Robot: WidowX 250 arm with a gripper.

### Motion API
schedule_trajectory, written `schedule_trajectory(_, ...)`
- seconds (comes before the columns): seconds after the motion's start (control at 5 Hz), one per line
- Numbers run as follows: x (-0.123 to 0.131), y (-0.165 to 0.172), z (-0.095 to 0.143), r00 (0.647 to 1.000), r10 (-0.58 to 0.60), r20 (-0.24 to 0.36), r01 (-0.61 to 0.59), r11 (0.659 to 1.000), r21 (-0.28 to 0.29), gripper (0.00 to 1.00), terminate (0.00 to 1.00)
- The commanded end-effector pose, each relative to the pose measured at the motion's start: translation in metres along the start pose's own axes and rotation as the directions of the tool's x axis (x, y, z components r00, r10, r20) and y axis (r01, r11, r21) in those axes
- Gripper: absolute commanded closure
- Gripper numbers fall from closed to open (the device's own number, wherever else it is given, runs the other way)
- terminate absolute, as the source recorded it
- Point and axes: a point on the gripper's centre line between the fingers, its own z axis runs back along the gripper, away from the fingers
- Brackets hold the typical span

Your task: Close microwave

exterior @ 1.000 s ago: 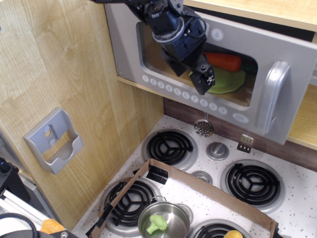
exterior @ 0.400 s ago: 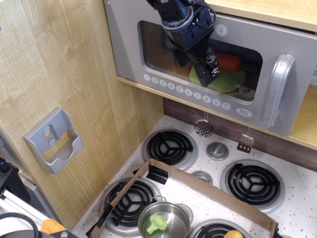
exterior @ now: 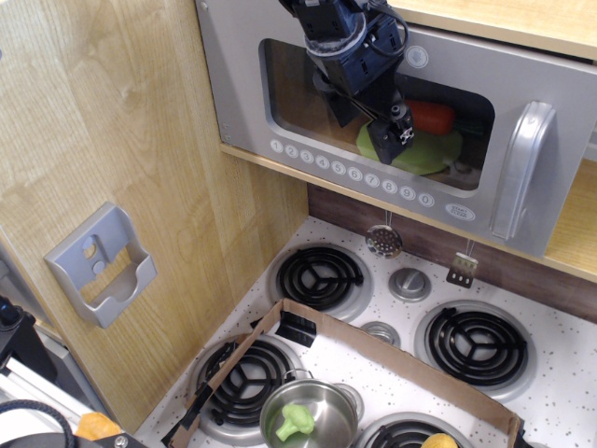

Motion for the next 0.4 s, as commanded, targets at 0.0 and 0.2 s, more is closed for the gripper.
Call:
schedule_trajectory(0.0, 0.0235, -0.0021, 0.0228, 0.998, -0.024, 0.061, 0.021, 0.999, 0.043, 0.0, 0.0)
schedule_trajectory(0.2, 0.0228, -0.0033, 0.0222, 0.998, -0.017, 0.065, 0.014, 0.999, 0.046, 0.0, 0.0)
